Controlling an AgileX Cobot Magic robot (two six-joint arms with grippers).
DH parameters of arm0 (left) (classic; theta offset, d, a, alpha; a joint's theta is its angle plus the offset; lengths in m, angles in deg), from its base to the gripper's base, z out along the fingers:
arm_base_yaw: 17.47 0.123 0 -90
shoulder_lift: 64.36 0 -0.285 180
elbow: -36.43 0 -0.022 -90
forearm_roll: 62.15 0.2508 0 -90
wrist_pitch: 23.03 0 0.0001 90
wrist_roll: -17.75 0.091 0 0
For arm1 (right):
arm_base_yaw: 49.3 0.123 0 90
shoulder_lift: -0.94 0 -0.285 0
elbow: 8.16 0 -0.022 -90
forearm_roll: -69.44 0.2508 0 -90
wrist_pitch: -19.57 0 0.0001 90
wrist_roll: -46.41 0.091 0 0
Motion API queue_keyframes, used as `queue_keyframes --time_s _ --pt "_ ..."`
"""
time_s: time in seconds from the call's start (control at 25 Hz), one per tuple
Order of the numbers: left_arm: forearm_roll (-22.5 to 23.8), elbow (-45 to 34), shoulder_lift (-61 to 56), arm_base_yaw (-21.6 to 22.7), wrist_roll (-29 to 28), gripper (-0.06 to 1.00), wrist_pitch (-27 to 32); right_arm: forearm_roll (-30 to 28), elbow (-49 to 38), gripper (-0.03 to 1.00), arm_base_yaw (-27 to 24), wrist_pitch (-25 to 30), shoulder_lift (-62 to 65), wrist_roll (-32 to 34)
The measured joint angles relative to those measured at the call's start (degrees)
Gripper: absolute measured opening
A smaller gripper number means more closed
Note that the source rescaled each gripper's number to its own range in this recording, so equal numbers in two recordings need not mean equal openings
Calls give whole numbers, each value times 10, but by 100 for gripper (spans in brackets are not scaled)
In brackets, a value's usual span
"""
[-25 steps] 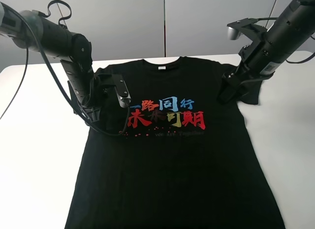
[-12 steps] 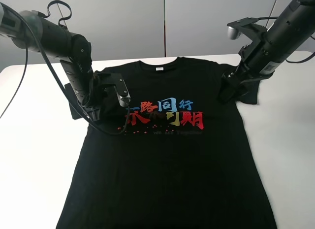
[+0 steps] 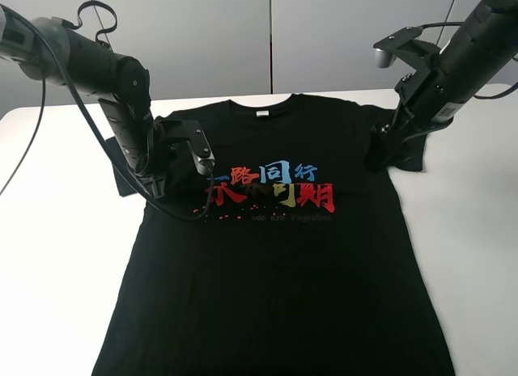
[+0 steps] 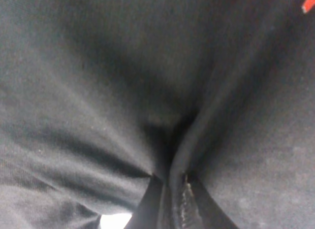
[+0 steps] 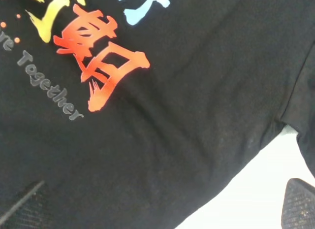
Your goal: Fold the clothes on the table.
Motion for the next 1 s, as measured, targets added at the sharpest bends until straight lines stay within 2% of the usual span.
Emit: queue_keyframes --time_s 0.24,0.4,0.56,0.72,1.0 --pt "-1 0 0 0 -1 0 -1 -34 1 100 45 -20 -61 -17" --pt "-2 0 0 0 -1 0 -1 -74 2 100 53 -54 -92 2" --pt "-2 0 0 0 -1 0 -1 -121 13 100 54 -58 -129 30" --pt "-4 0 0 0 -2 0 -1 -133 38 100 55 -53 -168 55" --pt "-4 0 0 0 -2 0 -1 -135 52 100 55 -36 -195 60"
